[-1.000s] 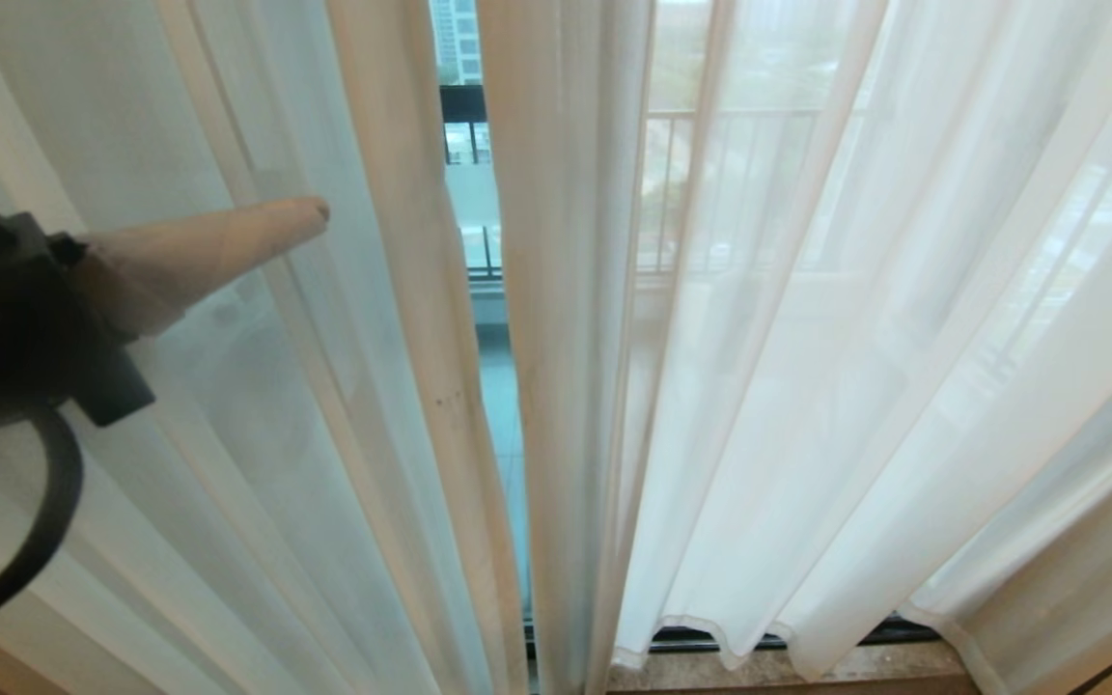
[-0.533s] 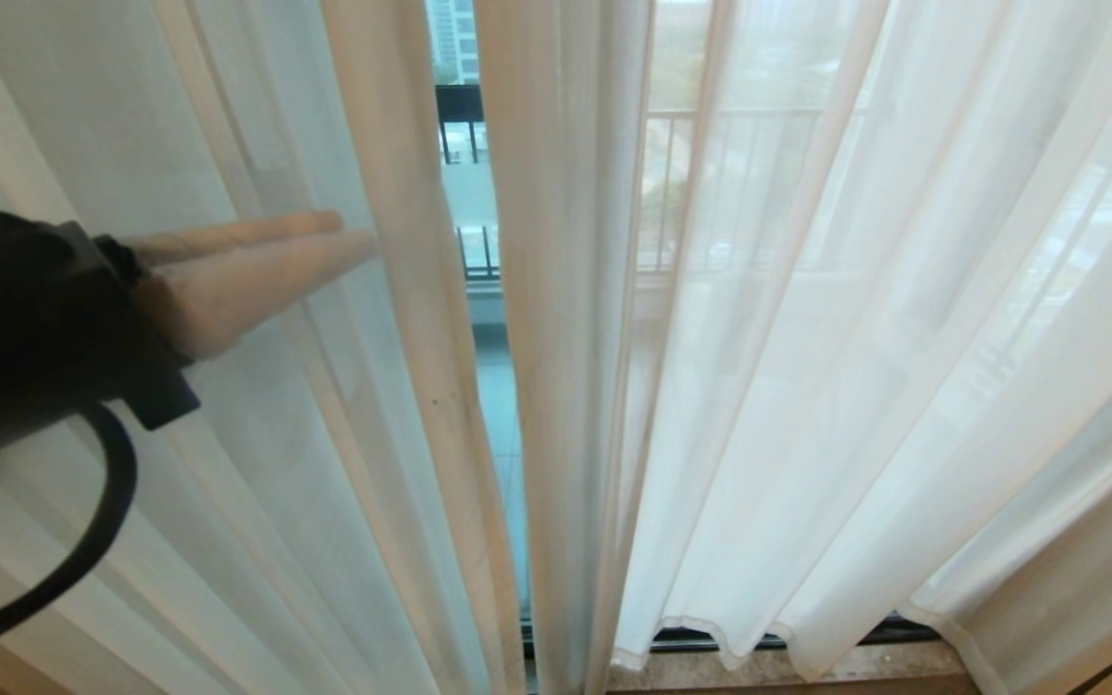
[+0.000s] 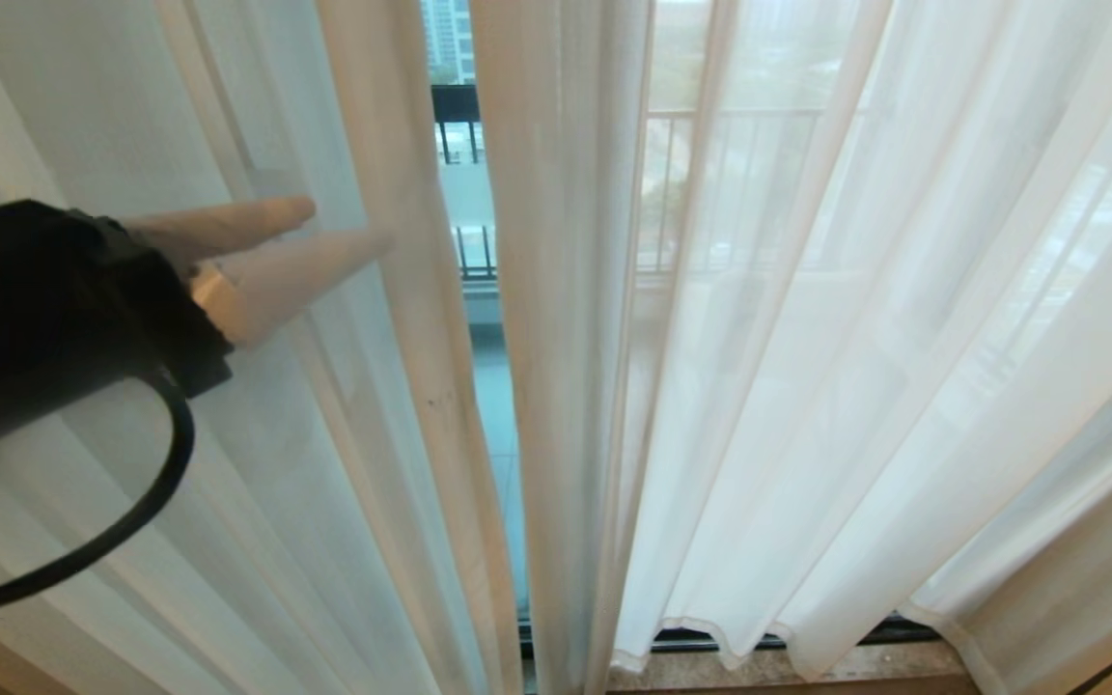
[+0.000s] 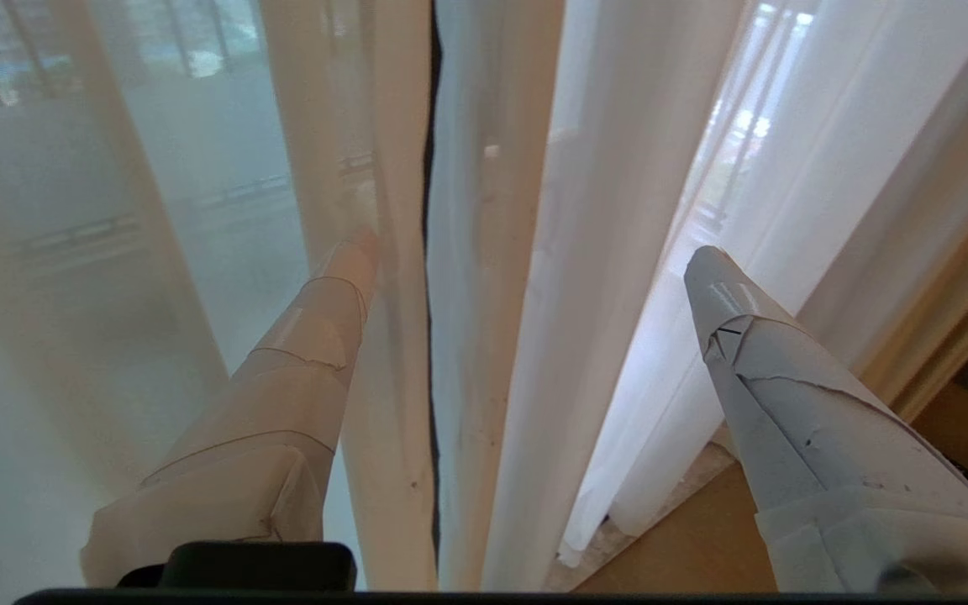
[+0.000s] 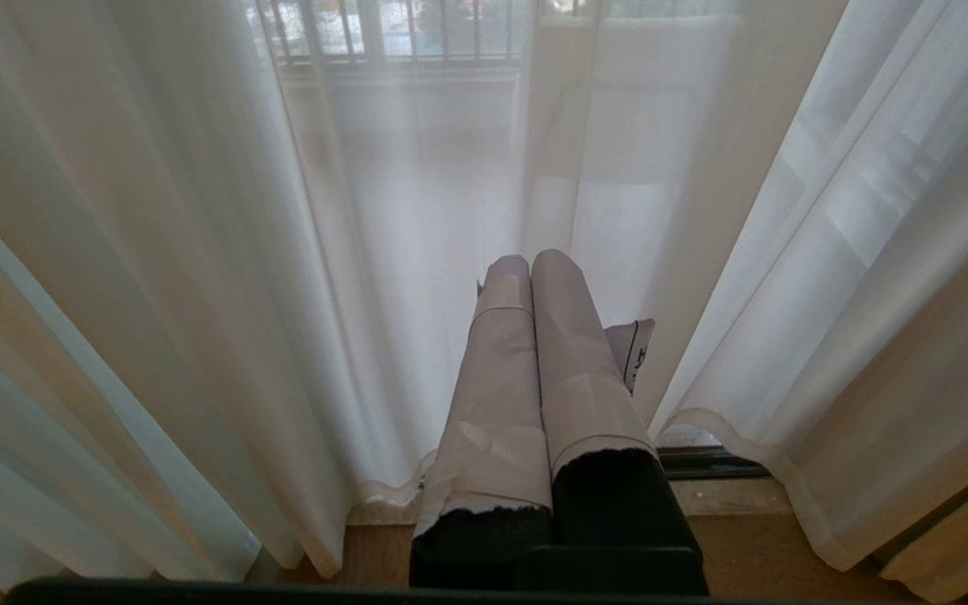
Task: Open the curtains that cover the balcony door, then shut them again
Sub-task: Pull the inner curtains open on both sides
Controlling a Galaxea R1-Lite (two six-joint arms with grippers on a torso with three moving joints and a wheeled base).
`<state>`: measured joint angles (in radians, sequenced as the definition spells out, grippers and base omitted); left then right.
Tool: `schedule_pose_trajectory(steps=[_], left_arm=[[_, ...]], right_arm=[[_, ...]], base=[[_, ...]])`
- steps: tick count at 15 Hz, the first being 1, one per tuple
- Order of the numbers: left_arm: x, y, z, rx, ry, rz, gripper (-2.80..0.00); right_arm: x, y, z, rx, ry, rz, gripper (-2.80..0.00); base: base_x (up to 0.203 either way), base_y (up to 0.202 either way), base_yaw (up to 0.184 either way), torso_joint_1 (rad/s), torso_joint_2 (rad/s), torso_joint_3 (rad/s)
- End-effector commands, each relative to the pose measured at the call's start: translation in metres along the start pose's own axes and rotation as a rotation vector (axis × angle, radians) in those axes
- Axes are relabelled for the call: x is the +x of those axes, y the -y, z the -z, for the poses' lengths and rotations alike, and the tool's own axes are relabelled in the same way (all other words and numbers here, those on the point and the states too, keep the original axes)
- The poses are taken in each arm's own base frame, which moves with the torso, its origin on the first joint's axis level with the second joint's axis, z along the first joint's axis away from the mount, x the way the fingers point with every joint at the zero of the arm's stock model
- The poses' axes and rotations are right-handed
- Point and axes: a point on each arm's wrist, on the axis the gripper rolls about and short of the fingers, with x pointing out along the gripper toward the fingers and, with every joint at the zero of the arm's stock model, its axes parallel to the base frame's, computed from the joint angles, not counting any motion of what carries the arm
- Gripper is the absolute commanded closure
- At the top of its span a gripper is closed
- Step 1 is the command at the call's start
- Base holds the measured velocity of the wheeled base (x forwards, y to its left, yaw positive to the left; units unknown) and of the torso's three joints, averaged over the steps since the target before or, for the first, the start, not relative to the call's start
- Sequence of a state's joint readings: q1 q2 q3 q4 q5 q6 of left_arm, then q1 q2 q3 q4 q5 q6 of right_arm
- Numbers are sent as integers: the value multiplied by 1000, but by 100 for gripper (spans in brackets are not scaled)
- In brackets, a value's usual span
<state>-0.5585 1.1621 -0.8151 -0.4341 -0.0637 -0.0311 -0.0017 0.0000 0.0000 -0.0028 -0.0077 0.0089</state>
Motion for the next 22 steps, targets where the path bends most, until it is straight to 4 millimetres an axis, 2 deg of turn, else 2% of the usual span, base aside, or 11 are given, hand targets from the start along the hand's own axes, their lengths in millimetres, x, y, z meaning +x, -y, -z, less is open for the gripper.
schedule_pose_trajectory(steps=[1, 11, 22], left_arm=[[10, -1, 0, 4, -7, -9, -280], [52, -11, -8, 82, -13, -109, -280], [93, -30, -8, 134, -34, -212, -280]], right_arm=[[0, 0, 0, 0, 0, 0, 0], [0, 0, 0, 0, 0, 0, 0], [0, 0, 0, -1, 0, 0, 0]], base=[[0, 0, 0, 0, 0, 0], [0, 0, 0, 0, 0, 0], [0, 0, 0, 0, 0, 0]])
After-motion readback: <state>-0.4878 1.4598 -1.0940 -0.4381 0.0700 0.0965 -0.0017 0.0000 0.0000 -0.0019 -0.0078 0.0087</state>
